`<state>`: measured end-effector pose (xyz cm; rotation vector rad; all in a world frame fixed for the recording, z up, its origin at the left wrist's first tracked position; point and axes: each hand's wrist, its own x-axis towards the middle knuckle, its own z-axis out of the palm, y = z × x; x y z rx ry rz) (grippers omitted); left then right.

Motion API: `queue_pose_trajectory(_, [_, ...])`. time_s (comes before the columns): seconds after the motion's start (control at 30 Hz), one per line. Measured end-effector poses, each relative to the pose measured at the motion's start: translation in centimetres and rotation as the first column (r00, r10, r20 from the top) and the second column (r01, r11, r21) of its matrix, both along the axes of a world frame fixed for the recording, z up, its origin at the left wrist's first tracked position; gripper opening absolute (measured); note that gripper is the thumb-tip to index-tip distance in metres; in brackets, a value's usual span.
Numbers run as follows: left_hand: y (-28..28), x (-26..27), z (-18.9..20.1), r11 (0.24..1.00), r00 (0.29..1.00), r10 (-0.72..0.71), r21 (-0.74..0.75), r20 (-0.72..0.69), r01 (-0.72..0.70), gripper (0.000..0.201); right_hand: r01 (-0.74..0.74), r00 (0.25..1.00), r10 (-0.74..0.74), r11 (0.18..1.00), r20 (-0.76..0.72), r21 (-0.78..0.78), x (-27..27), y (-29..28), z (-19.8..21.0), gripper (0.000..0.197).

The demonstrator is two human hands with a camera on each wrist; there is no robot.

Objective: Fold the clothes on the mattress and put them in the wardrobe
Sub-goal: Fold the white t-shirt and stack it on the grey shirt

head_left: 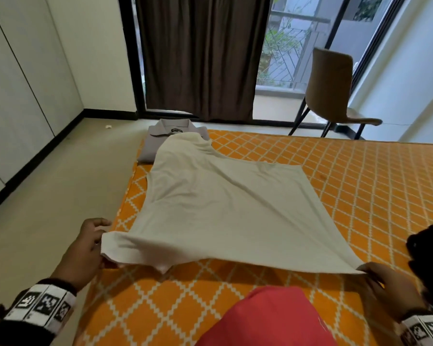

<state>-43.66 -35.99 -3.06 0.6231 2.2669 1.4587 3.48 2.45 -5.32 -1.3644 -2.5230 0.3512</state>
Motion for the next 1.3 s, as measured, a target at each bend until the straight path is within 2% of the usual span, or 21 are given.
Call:
queue_pose_trajectory(0.1, [-1.4, -1.2, 1.1, 0.957, 0.967, -0.146, -0.216, 0.21, 0.191, 0.034, -0.034, 0.994, 0.042, 0.997, 0.103, -0.076, 0.7, 0.2, -0.2, 0.056])
queue_pose_trajectory(0.2, [-2.9, -2.3, 0.9, 0.789, 0.914, -0.234, -0.484, 0.331, 0.377, 0.028, 0.004, 0.979, 0.037, 0.979, 0.202, -0.202, 0.9, 0.2, -0.1, 0.066])
queue_pose_trajectory(0.27, [-3.6, -2.9, 0.0, 0.715, 0.931, -0.229, -0.599, 0.284, 0.359, 0.029, 0.018, 0.963, 0.053, 0.966, 0.265, -0.257, 0.6, 0.4, 0.3, 0.06])
queue_pose_trajectory(0.33, [-3.7, -3.4, -0.7, 0.693, 0.951, -0.265, -0.654, 0.159, 0.303, 0.027, 0.024, 0.949, 0.064, 0.961, 0.308, -0.275, 0.3, 0.9, 0.6, 0.056])
queue_pose_trajectory(0.4, [-3.2, -3.7, -0.7, 0.726, 0.938, -0.343, -0.62, 0.049, 0.298, 0.026, 0.03, 0.949, 0.08, 0.941, 0.306, -0.337, -0.3, 1.2, 1.3, 0.045])
queue_pose_trajectory(0.43, [-2.7, -3.9, -0.5, 0.778, 0.938, -0.345, -0.545, 0.043, 0.311, 0.026, 0.037, 0.951, 0.087, 0.921, 0.297, -0.389, -0.7, 1.5, 1.6, 0.036])
queue_pose_trajectory(0.5, [-1.5, -4.0, -0.4, 0.885, 0.941, -0.307, -0.32, 0.141, 0.337, 0.018, 0.051, 0.973, 0.074, 0.855, 0.22, -0.516, -1.5, 2.4, 2.6, 0.028])
queue_pose_trajectory(0.57, [-0.1, -4.2, -0.7, 0.932, 0.938, -0.284, -0.172, 0.198, 0.319, 0.023, 0.085, 0.995, -0.035, 0.805, 0.095, -0.588, -2.6, 3.4, 3.6, 0.012])
queue_pose_trajectory(0.63, [1.0, -4.7, -1.3, 0.964, 0.954, -0.243, -0.071, 0.174, 0.258, 0.02, 0.134, 0.969, -0.238, 0.744, -0.072, -0.655, -3.3, 5.0, 3.7, 0.037])
queue_pose_trajectory(0.7, [2.1, -4.9, -1.4, 0.981, 0.973, -0.192, 0.04, 0.126, 0.188, 0.015, 0.202, 0.913, -0.385, 0.715, -0.136, -0.669, -5.0, 5.5, 3.8, 0.036])
queue_pose_trajectory(0.73, [2.6, -4.9, -1.5, 0.987, 0.986, -0.129, 0.111, 0.108, 0.117, 0.012, 0.236, 0.89, -0.432, 0.715, -0.15, -0.658, -5.9, 5.3, 4.0, 0.043])
queue_pose_trajectory(0.77, [3.3, -4.8, -1.5, 0.983, 0.993, -0.034, 0.181, 0.117, 0.012, 0.011, 0.248, 0.854, -0.481, 0.71, -0.197, -0.66, -6.3, 5.9, 3.4, 0.055])
queue_pose_trajectory(0.83, [4.4, -4.6, -1.8, 0.952, 0.961, 0.121, 0.247, 0.25, -0.184, 0.011, 0.299, 0.784, -0.563, 0.71, -0.259, -0.637, -7.1, 7.2, 1.3, 0.087])
queue_pose_trajectory(0.87, [4.7, -4.6, -2.4, 0.945, 0.937, 0.141, 0.238, 0.318, -0.223, 0.013, 0.327, 0.751, -0.595, 0.711, -0.285, -0.623, -7.1, 7.7, 0.3, 0.096])
queue_pose_trajectory(0.9, [4.9, -4.6, -2.9, 0.952, 0.922, 0.144, 0.202, 0.359, -0.228, 0.017, 0.324, 0.752, -0.596, 0.706, -0.281, -0.629, -6.7, 9.0, -1.0, 0.095])
queue_pose_trajectory(0.97, [4.3, -5.0, -4.0, 0.969, 0.91, 0.138, 0.137, 0.391, -0.206, 0.032, 0.343, 0.781, -0.584, 0.697, -0.221, -0.629, -7.8, 7.0, -0.2, 0.067])
queue_pose_trajectory(1.03, [3.5, -5.1, -4.3, 0.987, 0.919, 0.062, 0.114, 0.39, -0.115, 0.049, 0.333, 0.758, -0.613, 0.657, -0.223, -0.676, -8.2, 5.1, 0.4, 0.039])
queue_pose_trajectory(1.1, [3.5, -4.6, -3.9, 0.997, 0.95, -0.048, 0.065, 0.309, 0.03, 0.059, 0.256, 0.73, -0.621, 0.635, -0.285, -0.729, -7.1, 4.8, 0.1, 0.027])
queue_pose_trajectory(1.2, [4.6, -3.4, -4.1, 0.992, 0.996, -0.058, -0.106, 0.063, 0.064, 0.061, 0.157, 0.714, -0.61, 0.618, -0.344, -0.771, -5.2, 5.1, -1.5, 0.05])
queue_pose_trajectory(1.27, [5.1, -2.6, -4.5, 0.99, 1.0, 0.008, -0.139, -0.02, -0.011, 0.041, 0.112, 0.732, -0.571, 0.639, -0.372, -0.761, -3.1, 6.3, -3.7, 0.075])
queue_pose_trajectory(1.3, [5.2, -2.5, -4.6, 0.988, 0.999, 0.023, -0.149, -0.038, -0.028, 0.028, 0.112, 0.722, -0.574, 0.649, -0.387, -0.753, -2.8, 6.4, -4.0, 0.079])
